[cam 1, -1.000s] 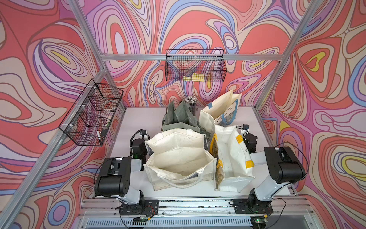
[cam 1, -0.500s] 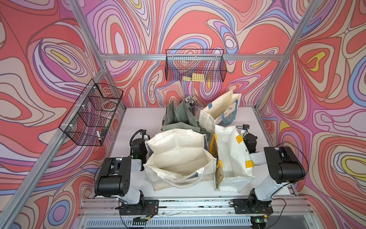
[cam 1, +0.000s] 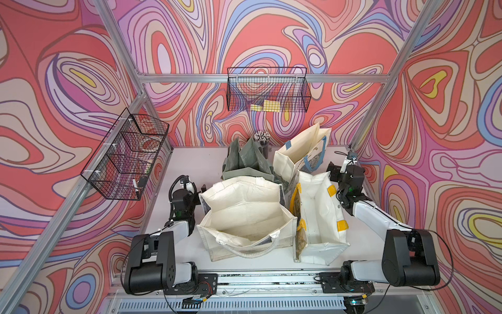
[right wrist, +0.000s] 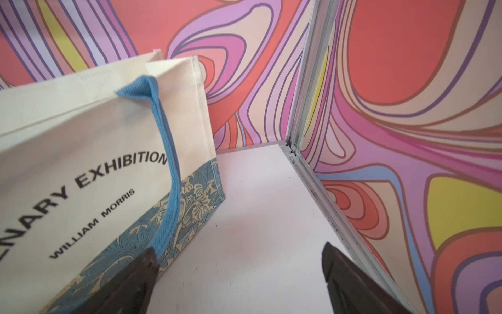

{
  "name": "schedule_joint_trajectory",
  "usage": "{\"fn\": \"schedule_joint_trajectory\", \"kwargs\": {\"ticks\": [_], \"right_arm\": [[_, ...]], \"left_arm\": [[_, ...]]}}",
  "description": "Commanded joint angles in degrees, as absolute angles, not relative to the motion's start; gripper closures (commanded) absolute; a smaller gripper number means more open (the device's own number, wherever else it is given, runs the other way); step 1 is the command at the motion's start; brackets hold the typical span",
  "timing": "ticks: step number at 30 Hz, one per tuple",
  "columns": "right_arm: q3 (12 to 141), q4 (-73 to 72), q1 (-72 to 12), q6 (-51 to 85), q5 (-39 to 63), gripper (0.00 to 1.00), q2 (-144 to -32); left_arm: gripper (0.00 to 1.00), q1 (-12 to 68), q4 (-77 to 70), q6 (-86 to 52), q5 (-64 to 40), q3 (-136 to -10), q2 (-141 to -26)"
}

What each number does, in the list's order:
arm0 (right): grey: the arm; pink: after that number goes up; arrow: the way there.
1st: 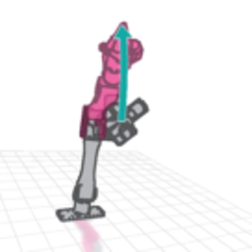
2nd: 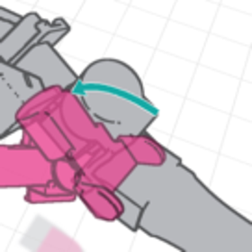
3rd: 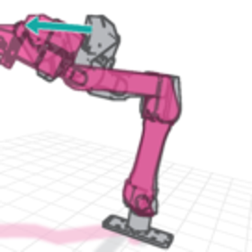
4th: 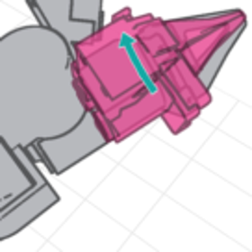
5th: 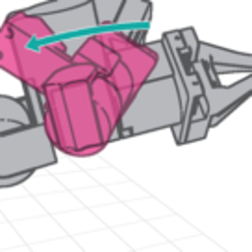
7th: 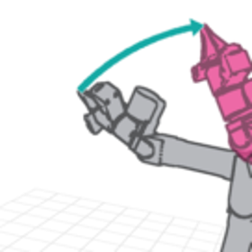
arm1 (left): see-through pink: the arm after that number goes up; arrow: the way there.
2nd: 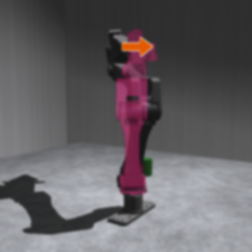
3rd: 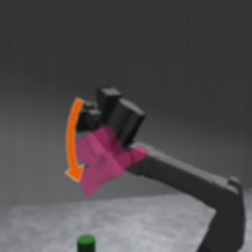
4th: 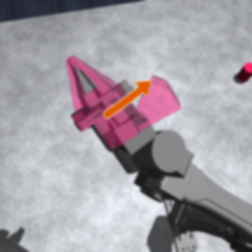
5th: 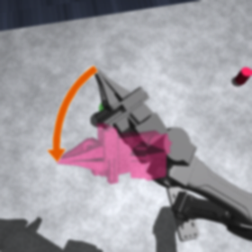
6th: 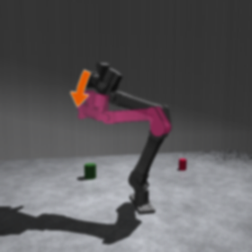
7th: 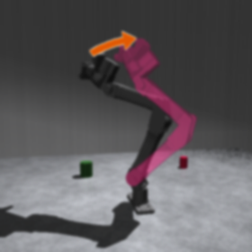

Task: Put away the canvas bag
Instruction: Press the canvas bag at the center of the board.

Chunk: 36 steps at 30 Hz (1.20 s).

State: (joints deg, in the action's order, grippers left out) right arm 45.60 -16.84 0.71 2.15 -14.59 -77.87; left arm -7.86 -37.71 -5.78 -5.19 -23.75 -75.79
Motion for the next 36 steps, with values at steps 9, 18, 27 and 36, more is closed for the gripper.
{"fn": "schedule_joint_trajectory", "kwargs": {"ticks": [9, 18, 27, 36], "right_arm": [[71.3, 29.4, 2.6, -0.2, -0.9, 0.02, -74.7], [88.7, 49.5, 2.3, -1.8, 23.5, 0.08, -77.9], [97.6, 59.3, -11.3, -1.1, 26.2, 0.14, -80.4], [100.1, 59.8, -24.7, 1.9, 25.3, 0.20, -82.0]], "left_arm": [[0.01, -8.7, 2.9, 1.7, -14.9, -48.7, -68.9], [0.02, -8.7, 24.1, 0.1, -14.5, -66.1, -66.5], [0.07, 3.1, 47.5, 3.7, -23.6, -91.0, -73.5], [0.14, 17.9, 61.6, 5.2, -19.7, -100.2, -75.7]]}}
